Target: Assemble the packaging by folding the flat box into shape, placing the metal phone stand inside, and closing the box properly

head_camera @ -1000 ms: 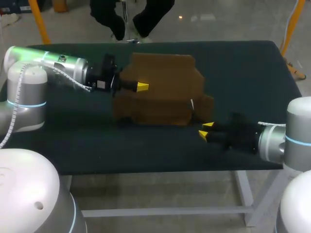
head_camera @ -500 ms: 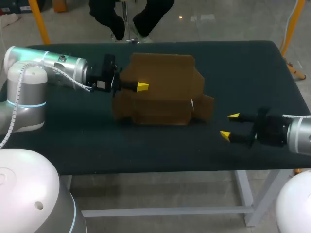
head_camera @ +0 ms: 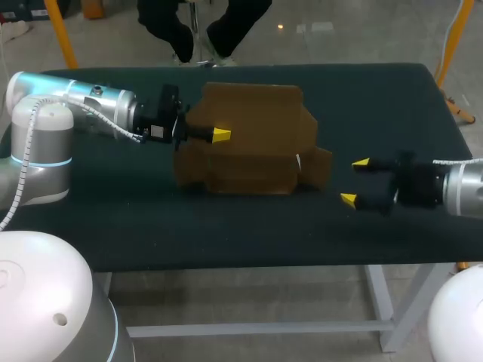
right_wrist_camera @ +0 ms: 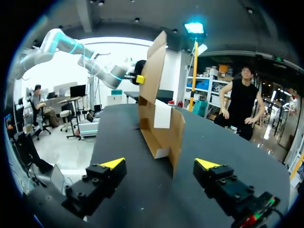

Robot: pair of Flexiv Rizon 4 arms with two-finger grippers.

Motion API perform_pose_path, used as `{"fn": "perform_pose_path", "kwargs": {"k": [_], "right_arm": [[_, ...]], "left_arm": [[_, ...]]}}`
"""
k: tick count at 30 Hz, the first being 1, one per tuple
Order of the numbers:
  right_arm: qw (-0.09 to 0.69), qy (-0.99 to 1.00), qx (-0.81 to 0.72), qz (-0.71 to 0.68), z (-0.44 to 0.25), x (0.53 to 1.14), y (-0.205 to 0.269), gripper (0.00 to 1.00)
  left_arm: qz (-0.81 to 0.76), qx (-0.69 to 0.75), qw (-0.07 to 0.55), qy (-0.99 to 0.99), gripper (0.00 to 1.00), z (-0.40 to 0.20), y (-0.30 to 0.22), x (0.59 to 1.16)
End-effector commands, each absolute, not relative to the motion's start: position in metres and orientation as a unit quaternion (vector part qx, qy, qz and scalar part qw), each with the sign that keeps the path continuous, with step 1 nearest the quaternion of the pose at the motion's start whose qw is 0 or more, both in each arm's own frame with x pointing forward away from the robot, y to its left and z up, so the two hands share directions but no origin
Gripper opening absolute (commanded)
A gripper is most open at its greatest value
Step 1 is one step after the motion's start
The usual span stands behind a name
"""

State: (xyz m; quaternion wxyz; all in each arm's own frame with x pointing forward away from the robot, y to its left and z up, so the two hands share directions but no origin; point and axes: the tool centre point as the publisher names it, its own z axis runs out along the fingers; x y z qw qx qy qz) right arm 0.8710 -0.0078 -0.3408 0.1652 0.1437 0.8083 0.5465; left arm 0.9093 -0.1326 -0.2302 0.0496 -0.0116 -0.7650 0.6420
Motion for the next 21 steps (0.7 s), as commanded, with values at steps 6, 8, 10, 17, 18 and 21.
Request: {"fn": "perform_pose_path", "kwargs": {"k": [6,8,10,17,18,21], "right_arm": [[0.147,0.809,0.135,0.553,-0.362,0.916,0.016,1.0],[0.145,0.81,0.137,0.551,-0.366,0.923,0.021,0.96],[0.142,0.81,0.141,0.551,-0.37,0.93,0.025,0.89],[0.141,0.804,0.153,0.558,-0.377,0.942,0.04,0.41],[0.14,0.804,0.153,0.558,-0.378,0.942,0.043,0.36],[0.142,0.805,0.155,0.556,-0.379,0.941,0.048,0.02]], "left_arm": [[0.642,-0.012,0.05,-0.765,0.0,-0.233,-0.133,0.909],[0.642,-0.012,0.05,-0.765,0.0,-0.233,-0.133,0.909],[0.642,-0.012,0.05,-0.765,0.0,-0.233,-0.133,0.909],[0.642,-0.012,0.05,-0.765,0.0,-0.233,-0.133,0.909],[0.642,-0.012,0.05,-0.765,0.0,-0.233,-0.133,0.909],[0.642,-0.012,0.05,-0.765,0.0,-0.233,-0.133,0.909]]}}
